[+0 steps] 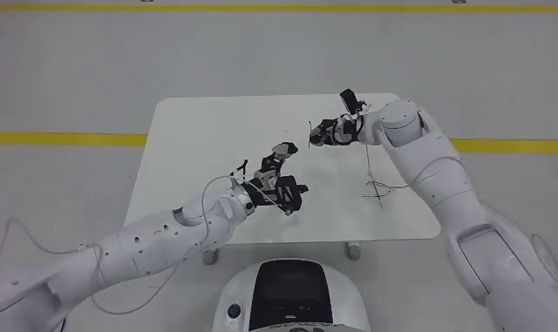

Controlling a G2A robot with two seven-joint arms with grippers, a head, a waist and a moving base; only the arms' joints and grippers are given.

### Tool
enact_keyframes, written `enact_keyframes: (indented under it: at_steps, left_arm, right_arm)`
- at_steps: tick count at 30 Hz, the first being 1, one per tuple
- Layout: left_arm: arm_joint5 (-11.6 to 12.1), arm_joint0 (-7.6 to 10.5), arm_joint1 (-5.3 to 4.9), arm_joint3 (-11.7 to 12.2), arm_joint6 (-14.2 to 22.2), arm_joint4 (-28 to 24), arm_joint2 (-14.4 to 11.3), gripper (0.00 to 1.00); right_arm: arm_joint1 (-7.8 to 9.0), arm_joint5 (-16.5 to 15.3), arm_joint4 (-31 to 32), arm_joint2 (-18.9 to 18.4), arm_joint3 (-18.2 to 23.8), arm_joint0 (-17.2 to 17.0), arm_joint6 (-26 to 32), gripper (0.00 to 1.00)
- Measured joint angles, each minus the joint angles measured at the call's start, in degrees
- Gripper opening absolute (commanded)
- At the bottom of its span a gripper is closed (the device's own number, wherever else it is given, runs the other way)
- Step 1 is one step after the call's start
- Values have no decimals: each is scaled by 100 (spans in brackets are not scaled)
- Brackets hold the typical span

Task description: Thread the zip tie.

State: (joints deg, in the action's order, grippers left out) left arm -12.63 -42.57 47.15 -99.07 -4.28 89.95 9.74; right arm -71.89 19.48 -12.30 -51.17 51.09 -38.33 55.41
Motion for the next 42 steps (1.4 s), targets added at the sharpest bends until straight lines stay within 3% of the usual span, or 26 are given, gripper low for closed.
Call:
enact_keyframes:
  at_steps: [3,13,17,22,30,35,42]
  left_arm:
    - [1,0,0,2,1,0,0,100]
    - [50,337,82,72,581,0,0,100]
    - [165,391,131,82,823,0,0,100]
    - [146,418,180,129,984,0,0,100]
    - [150,418,179,127,978,0,0,100]
    - [186,371,191,165,960,0,61,100]
    - [432,664,223,142,1384,0,-1,100]
  right_arm:
    - [-1,-13,1,-1,20,-14,-19,0]
    - [45,0,-219,-145,1284,-936,-1706,0]
    - [123,0,-363,-244,1707,-1243,-2068,0]
    - [230,0,-809,-398,2118,-1480,-2274,0]
    - [238,-1,-813,-409,2153,-1489,-2282,0]
    - [206,-185,-1396,-603,2312,-1824,-2539,0]
    - [209,-113,-1885,-835,2510,-2151,-2548,0]
